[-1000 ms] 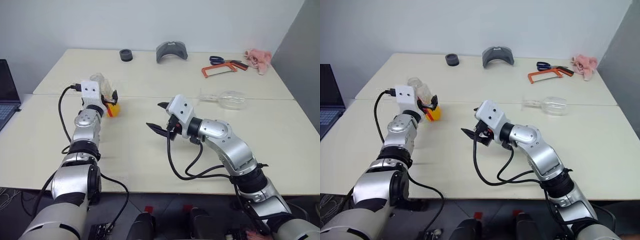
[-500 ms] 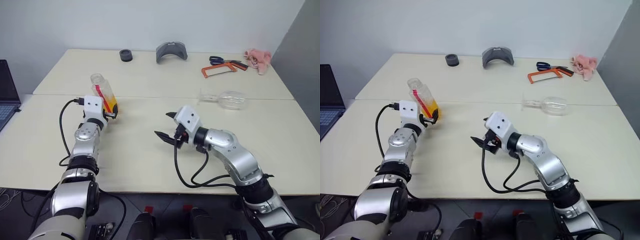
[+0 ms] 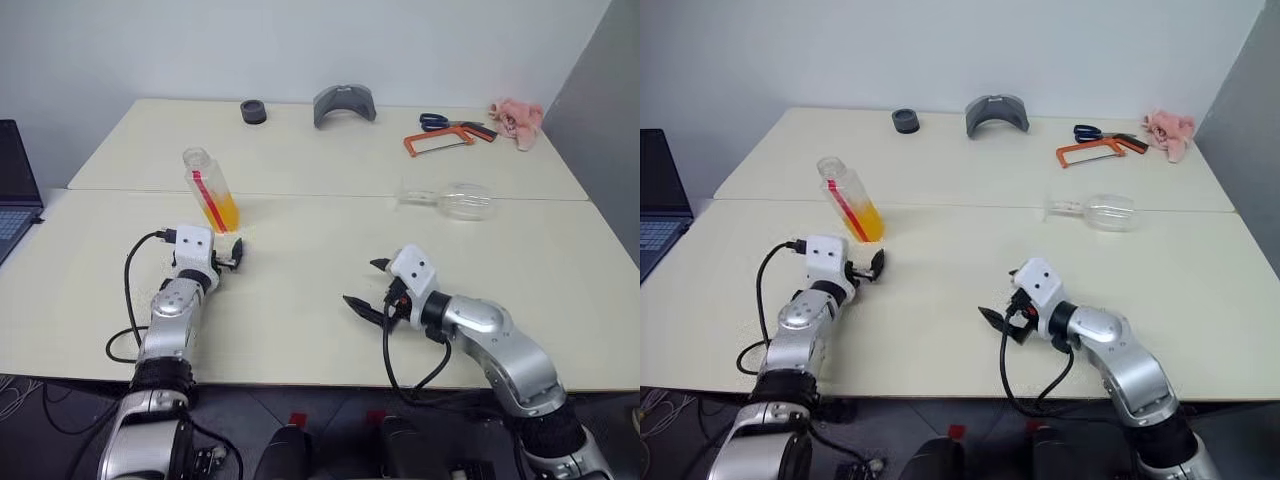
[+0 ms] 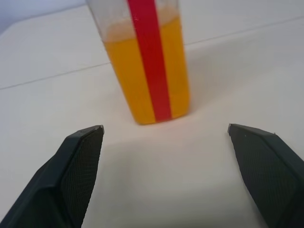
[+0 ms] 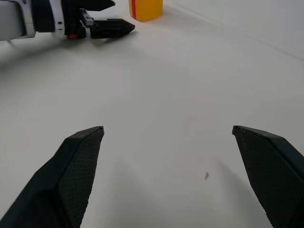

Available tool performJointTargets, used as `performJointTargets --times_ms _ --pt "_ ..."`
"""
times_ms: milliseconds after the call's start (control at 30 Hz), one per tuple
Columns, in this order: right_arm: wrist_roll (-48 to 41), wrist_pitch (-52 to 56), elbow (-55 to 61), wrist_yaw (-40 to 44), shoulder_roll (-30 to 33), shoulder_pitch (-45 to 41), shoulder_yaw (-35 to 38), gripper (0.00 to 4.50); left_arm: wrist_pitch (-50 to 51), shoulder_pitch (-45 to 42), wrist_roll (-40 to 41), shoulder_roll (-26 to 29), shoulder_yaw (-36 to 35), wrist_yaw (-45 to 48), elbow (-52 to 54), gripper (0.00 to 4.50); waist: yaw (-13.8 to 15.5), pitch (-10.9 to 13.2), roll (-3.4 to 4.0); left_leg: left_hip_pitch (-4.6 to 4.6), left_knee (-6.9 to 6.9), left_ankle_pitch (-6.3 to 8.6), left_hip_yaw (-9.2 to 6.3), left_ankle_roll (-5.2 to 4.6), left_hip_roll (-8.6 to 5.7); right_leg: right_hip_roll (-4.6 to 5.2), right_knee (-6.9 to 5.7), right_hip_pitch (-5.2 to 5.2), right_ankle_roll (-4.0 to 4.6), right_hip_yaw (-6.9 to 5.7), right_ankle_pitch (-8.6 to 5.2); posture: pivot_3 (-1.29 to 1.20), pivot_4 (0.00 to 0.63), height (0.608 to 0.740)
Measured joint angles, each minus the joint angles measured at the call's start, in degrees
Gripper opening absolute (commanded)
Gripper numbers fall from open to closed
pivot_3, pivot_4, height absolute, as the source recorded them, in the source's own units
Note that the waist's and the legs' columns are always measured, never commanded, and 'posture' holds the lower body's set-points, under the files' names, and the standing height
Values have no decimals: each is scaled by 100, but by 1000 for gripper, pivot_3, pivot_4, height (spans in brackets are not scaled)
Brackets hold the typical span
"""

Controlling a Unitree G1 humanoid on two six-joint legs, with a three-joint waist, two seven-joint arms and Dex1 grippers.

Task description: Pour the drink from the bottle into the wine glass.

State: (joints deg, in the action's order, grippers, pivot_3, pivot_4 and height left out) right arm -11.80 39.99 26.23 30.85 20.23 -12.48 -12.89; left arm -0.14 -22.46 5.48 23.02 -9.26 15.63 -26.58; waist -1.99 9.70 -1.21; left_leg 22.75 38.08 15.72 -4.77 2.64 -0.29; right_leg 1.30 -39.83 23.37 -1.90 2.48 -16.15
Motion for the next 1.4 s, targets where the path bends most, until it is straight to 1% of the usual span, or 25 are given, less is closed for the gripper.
performJointTargets --times_ms 67,167,367,400,433,500,567,633,700,800,967,1033,1167,1400 --pt "-67 169 2 -278 -200 165 227 4485 169 338 92 -37 16 157 490 4500 6 -1 1 -4 0 0 2 0 0 0 4 -6 0 2 0 0 150 740" --pt "-249 433 3 -628 -550 242 631 4485 330 647 175 -80 46 310 931 4500 17 -2 1 -14 0 0 3 -1 -2 0 7 -17 0 3 0 0 150 740" --pt "-608 937 -69 -1524 -1537 149 1372 4485 374 906 226 -79 160 640 1284 4500 16 -4 4 -17 -2 0 4 -1 -3 -1 6 -19 -1 4 0 0 150 740" --pt "-695 1023 -142 -1682 -1723 76 1495 4485 348 925 229 -71 202 719 1306 4500 16 -4 4 -19 -2 0 5 -1 -3 -1 6 -19 0 4 0 0 150 740" --pt "-820 1131 -266 -1897 -2058 -75 1733 4485 302 935 237 -42 264 899 1321 4500 15 -4 4 -20 -4 0 6 -1 -3 -2 5 -19 0 5 0 0 150 740" --pt "-1093 1281 -492 -2227 -2500 -385 2134 4485 38 949 214 100 506 1343 1331 4500 13 -5 5 -20 -5 0 8 -1 -5 -3 6 -18 0 5 0 0 150 740" --pt "-1349 1334 -765 -2512 -2756 -749 2498 4485 -125 931 231 181 726 1798 1345 4500 12 -4 6 -20 -5 0 11 -1 -6 -1 5 -18 0 8 0 0 150 740" --pt "-1538 1278 -1074 -2805 -2940 -1040 2843 4485 -114 889 323 198 770 2101 1314 4500 10 -4 6 -19 -5 0 10 -1 -6 -4 6 -17 0 6 0 0 150 740" --pt "-1725 1116 -1530 -3104 -2932 -1298 3107 4485 -181 727 328 320 916 2456 1277 4500 15 -3 7 -17 -5 0 13 -1 -10 -5 4 -15 0 3 0 0 150 740" --pt "-2043 662 -2301 -3534 -2885 -1653 3696 4485 -258 330 362 516 1001 2998 1215 4500 6 -3 8 -16 -6 0 21 -1 -14 -6 5 -14 0 7 0 0 150 740" --pt "-2475 -225 -3467 -3873 -2792 -2427 4166 4485 -138 -290 569 660 1025 3683 1118 4500 -94 0 13 -19 -13 0 32 -2 -13 -18 0 -9 1 6 0 0 150 740" --pt "-2692 -537 -3954 -3896 -2774 -2771 4336 4485 -93 -427 586 690 1081 3889 1054 4500 -159 1 14 -22 -16 1 31 -2 -10 -20 -4 -8 2 7 -1 0 150 740" --pt "-2962 -1028 -5011 -3878 -2752 -3409 4549 4485 -1 -586 585 692 1135 4016 1023 4500 -224 2 16 -22 -18 1 27 -2 -6 -22 -8 -6 6 6 -3 0 150 740" --pt "-3050 -2174 -7089 -3623 -2551 -4393 4930 4485 268 -663 584 691 1166 4013 1159 4500 -268 5 19 -15 -18 1 25 -2 -6 -16 -5 -6 7 6 -3 0 150 740"
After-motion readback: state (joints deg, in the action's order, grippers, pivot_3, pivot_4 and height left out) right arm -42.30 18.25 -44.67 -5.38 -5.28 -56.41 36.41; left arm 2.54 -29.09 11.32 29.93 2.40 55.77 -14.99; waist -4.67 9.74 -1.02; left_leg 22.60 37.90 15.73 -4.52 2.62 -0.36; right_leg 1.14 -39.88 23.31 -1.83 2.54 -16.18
